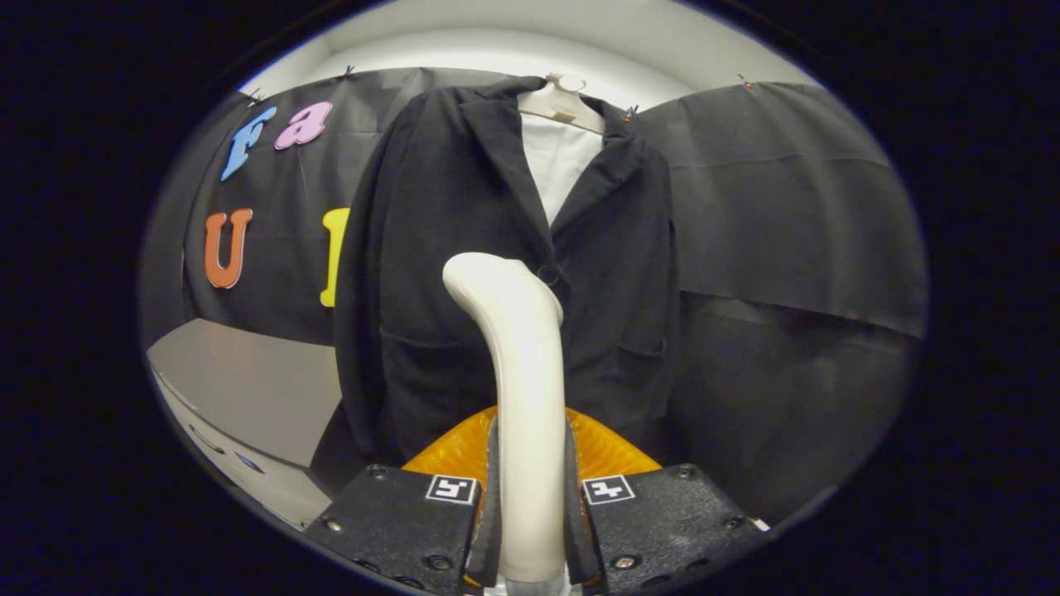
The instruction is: Iron the clothes twice with a garment steamer, once on the left side and once on the right side.
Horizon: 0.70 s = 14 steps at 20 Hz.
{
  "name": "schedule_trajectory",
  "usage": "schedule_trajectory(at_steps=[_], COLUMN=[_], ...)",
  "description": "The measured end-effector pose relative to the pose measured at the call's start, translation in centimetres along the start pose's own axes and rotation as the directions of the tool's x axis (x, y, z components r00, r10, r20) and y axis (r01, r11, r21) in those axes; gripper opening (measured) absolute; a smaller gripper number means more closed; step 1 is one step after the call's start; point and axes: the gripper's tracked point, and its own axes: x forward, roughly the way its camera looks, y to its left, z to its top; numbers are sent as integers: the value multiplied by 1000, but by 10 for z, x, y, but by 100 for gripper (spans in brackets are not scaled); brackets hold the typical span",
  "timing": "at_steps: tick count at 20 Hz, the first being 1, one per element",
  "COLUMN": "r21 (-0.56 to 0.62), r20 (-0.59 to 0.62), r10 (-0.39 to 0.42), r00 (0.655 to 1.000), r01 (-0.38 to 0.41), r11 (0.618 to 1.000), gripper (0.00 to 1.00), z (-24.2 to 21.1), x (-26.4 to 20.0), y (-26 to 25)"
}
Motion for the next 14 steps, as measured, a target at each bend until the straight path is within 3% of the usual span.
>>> schedule_trajectory(at_steps=[14], r21=[-61], r20=[-135], r10=[-5], r00=[991], r01=[-4], r11=[998], gripper=[33], z=[-78], x=[15], y=[9])
